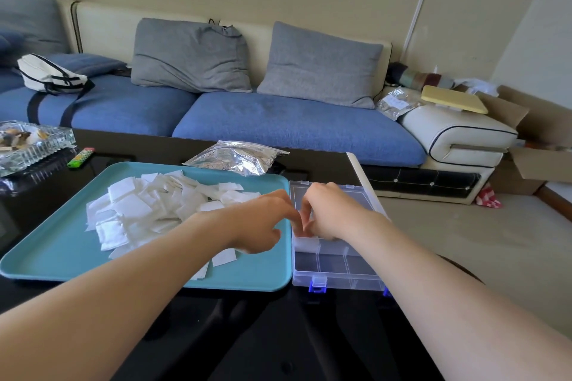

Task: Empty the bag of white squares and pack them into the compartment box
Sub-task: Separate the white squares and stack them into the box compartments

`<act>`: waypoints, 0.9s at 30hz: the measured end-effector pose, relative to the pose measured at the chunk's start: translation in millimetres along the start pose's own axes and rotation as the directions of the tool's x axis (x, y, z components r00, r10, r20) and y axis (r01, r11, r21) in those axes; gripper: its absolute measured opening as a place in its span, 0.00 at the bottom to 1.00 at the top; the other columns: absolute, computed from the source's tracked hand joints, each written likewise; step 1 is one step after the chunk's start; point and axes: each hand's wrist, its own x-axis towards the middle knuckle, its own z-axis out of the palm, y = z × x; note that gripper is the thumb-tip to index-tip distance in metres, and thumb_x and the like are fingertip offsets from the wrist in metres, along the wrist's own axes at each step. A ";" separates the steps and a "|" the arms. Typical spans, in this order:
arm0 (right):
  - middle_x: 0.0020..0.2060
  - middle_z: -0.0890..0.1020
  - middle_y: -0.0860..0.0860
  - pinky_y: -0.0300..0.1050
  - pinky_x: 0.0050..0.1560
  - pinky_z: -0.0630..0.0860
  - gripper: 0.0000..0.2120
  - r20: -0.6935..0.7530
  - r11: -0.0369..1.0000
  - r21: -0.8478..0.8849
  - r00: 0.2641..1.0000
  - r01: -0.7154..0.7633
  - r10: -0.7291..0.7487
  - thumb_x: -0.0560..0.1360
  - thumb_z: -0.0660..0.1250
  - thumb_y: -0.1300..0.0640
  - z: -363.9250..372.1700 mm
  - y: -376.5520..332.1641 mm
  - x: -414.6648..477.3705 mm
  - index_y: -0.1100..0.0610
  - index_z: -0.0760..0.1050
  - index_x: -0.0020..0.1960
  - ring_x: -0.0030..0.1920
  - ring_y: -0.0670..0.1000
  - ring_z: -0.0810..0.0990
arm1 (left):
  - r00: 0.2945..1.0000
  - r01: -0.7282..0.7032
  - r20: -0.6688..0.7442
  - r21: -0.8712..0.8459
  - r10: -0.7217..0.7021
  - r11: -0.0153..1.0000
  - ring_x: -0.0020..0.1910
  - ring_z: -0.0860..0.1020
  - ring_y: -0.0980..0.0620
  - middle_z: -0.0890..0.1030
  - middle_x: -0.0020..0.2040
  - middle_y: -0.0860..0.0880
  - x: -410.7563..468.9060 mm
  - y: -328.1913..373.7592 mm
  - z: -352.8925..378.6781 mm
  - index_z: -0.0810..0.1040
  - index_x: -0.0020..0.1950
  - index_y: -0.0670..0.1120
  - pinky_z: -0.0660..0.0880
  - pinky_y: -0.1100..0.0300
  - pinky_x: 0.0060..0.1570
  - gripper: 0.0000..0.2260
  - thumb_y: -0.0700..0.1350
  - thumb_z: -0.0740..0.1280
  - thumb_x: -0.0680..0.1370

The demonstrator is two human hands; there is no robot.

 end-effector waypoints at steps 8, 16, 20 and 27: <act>0.42 0.67 0.52 0.47 0.34 0.65 0.10 -0.018 0.975 -0.216 0.998 0.054 -0.059 0.76 0.65 0.66 -10.3 -10.2 -5.8 0.55 0.68 0.41 0.38 0.55 0.73 | 0.966 0.201 -0.162 -0.016 -0.201 0.979 0.53 0.75 0.55 0.78 0.53 0.56 -11.3 -19.5 -24.9 0.77 0.51 0.59 0.76 0.57 0.52 0.23 0.30 0.56 0.74; 0.39 0.70 0.52 0.49 0.40 0.67 0.09 -0.213 0.974 -0.222 0.973 0.041 -0.089 0.75 0.67 0.64 -12.6 -37.6 -3.3 0.55 0.68 0.43 0.37 0.58 0.73 | 0.944 0.326 -0.032 0.254 -0.329 0.910 0.59 0.72 0.51 0.77 0.55 0.54 -27.7 -35.3 -39.2 0.81 0.53 0.56 0.78 0.52 0.57 0.12 0.41 0.74 0.75; 0.49 0.76 0.55 0.50 0.44 0.71 0.07 -0.175 0.978 -0.166 0.972 0.128 -0.157 0.77 0.67 0.62 0.0 -51.6 3.3 0.56 0.78 0.55 0.44 0.62 0.75 | 0.914 0.399 -0.009 0.199 -0.405 0.895 0.58 0.75 0.50 0.76 0.57 0.51 -25.5 -40.2 -31.8 0.79 0.58 0.52 0.78 0.50 0.57 0.23 0.57 0.81 0.69; 0.48 0.79 0.51 0.51 0.49 0.79 0.12 -0.026 0.967 -0.094 0.971 0.235 -0.238 0.72 0.75 0.43 14.0 -73.2 9.6 0.49 0.79 0.47 0.55 0.58 0.80 | 0.913 0.393 0.009 0.242 -0.407 0.887 0.57 0.77 0.46 0.74 0.56 0.50 -21.6 -48.2 -23.6 0.77 0.59 0.51 0.78 0.49 0.57 0.29 0.58 0.85 0.64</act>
